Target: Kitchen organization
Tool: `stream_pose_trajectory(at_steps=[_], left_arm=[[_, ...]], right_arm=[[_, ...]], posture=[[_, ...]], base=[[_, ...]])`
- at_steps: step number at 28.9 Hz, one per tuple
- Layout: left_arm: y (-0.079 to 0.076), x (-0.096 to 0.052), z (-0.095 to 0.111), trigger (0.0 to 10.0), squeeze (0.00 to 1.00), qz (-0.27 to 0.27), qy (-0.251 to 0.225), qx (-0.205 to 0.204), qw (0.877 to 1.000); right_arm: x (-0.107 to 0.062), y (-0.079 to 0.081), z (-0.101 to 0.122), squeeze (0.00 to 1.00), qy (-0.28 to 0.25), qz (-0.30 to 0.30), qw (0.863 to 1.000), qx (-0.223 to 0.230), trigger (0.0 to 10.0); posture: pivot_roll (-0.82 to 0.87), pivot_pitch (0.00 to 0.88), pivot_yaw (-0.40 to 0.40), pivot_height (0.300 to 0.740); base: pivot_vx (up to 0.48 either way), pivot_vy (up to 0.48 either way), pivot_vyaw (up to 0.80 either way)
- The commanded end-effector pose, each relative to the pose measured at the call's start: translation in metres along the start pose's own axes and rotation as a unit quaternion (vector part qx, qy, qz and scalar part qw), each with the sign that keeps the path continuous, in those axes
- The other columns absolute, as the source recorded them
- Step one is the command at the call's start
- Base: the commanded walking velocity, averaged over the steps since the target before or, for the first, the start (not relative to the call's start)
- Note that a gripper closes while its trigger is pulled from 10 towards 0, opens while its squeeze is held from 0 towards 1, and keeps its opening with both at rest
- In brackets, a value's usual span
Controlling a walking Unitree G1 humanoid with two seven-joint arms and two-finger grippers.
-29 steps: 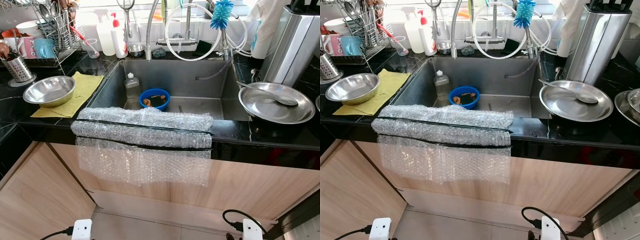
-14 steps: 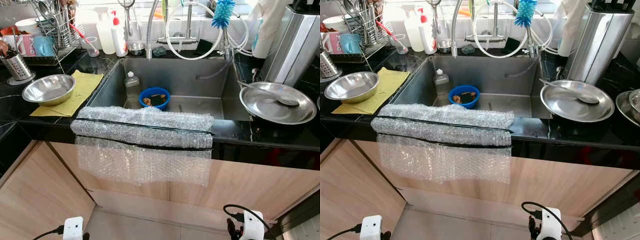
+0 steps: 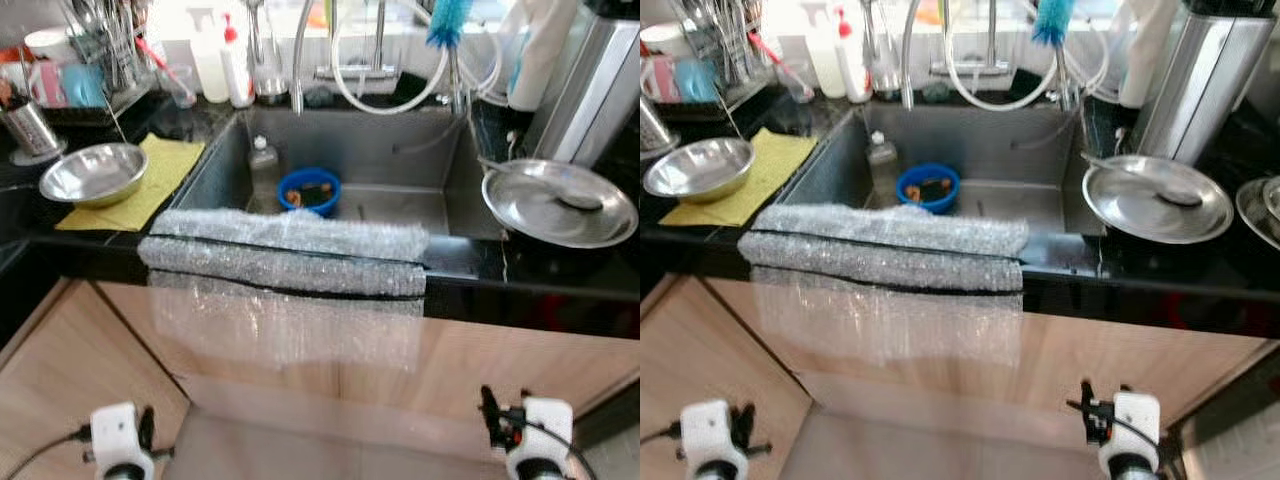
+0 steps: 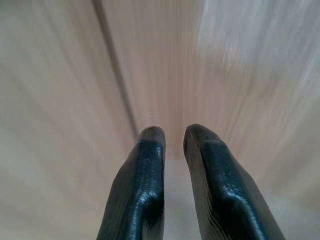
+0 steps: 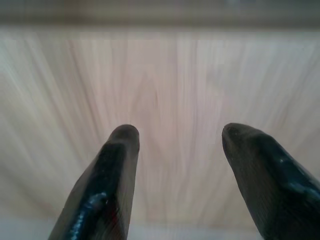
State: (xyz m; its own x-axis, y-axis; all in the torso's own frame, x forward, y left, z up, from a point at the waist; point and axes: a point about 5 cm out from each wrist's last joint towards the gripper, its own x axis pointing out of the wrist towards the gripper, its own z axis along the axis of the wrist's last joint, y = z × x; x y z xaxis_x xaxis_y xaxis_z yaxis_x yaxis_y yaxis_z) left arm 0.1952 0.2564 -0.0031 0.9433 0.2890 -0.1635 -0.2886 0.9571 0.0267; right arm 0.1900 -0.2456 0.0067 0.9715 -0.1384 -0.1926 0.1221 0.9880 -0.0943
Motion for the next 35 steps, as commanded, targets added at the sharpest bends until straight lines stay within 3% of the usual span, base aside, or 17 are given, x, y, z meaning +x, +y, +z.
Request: stream_pose_trajectory(at_steps=[1, 3, 4, 8, 11, 12, 14, 15, 18, 23, 27, 30, 35], left_arm=[[0.000, 0.004, 0.016, 10.0, 0.00, 0.006, -0.035, -0.003, 0.999], [0.000, 0.004, 0.019, 10.0, 0.00, 0.005, -0.042, -0.003, 0.999], [-0.009, 0.013, 0.048, 10.0, 0.00, 0.009, -0.101, -0.016, 0.995], [-0.011, 0.014, 0.058, 10.0, 0.00, 0.010, -0.120, -0.021, 0.992], [-0.020, 0.025, 0.103, 10.0, 0.00, 0.005, -0.191, -0.032, 0.981], [-0.020, 0.025, 0.103, 10.0, 0.00, 0.005, -0.191, -0.032, 0.981], [-0.027, 0.030, 0.135, 10.0, 0.00, 0.002, -0.235, -0.044, 0.971], [-0.027, 0.030, 0.135, 10.0, 0.00, 0.002, -0.235, -0.044, 0.971], [-0.037, 0.033, 0.163, 10.0, 0.00, -0.011, -0.273, -0.059, 0.960], [-0.043, 0.033, 0.174, 10.0, 0.00, -0.023, -0.285, -0.062, 0.956], [-0.061, 0.040, 0.183, 10.0, 0.00, -0.052, -0.271, -0.075, 0.958], [-0.082, 0.051, 0.193, 10.0, 0.00, -0.083, -0.267, -0.097, 0.955], [-0.087, 0.056, 0.203, 10.0, 0.00, -0.096, -0.269, -0.102, 0.953]], right_arm=[[0.003, 0.007, 0.014, 0.00, -0.026, 0.013, 1.000, 0.004, 10.0], [0.003, 0.008, 0.018, 0.00, -0.030, 0.015, 0.999, 0.004, 10.0], [0.010, 0.016, 0.047, 0.00, -0.074, 0.021, 0.997, 0.004, 10.0], [0.012, 0.019, 0.057, 0.00, -0.089, 0.024, 0.996, 0.006, 10.0], [0.022, 0.038, 0.101, 0.00, -0.155, 0.047, 0.987, 0.012, 10.0], [0.022, 0.038, 0.101, 0.00, -0.155, 0.047, 0.987, 0.012, 10.0], [0.026, 0.052, 0.129, 0.00, -0.192, 0.061, 0.979, 0.025, 10.0], [0.026, 0.052, 0.129, 0.00, -0.192, 0.061, 0.979, 0.025, 10.0], [0.026, 0.066, 0.152, 0.00, -0.223, 0.078, 0.971, 0.035, 10.0], [0.027, 0.072, 0.162, 0.00, -0.233, 0.084, 0.968, 0.043, 10.0], [0.029, 0.078, 0.172, 0.00, -0.236, 0.088, 0.966, 0.048, 10.0], [0.042, 0.086, 0.188, 0.00, -0.243, 0.086, 0.965, 0.052, 10.0], [0.046, 0.091, 0.201, 0.00, -0.250, 0.088, 0.963, 0.054, 10.0]], posture=[[-0.04, 0.050, 0.062, 0.740], [-0.04, 0.050, 0.062, 0.740], [-0.04, 0.049, 0.062, 0.740], [-0.04, 0.049, 0.062, 0.740], [-0.04, 0.042, 0.063, 0.740], [-0.04, 0.042, 0.063, 0.740], [-0.04, 0.031, 0.066, 0.740], [-0.04, 0.031, 0.066, 0.740], [-0.05, 0.023, 0.068, 0.740], [-0.05, 0.018, 0.069, 0.740], [-0.05, 0.009, 0.070, 0.740], [-0.05, 0.000, 0.071, 0.740], [-0.05, 0.000, 0.071, 0.740]], base=[[0.000, 0.000, 0.00], [0.000, 0.000, 0.00], [0.000, 0.000, 0.00], [0.000, 0.000, 0.00], [0.000, 0.000, 0.00], [0.000, 0.000, 0.00], [0.000, 0.000, 0.00], [0.000, 0.000, 0.00], [0.000, 0.000, 0.00], [0.000, 0.000, 0.00], [0.000, 0.000, 0.00], [0.000, 0.000, 0.00], [0.000, 0.000, 0.00]])
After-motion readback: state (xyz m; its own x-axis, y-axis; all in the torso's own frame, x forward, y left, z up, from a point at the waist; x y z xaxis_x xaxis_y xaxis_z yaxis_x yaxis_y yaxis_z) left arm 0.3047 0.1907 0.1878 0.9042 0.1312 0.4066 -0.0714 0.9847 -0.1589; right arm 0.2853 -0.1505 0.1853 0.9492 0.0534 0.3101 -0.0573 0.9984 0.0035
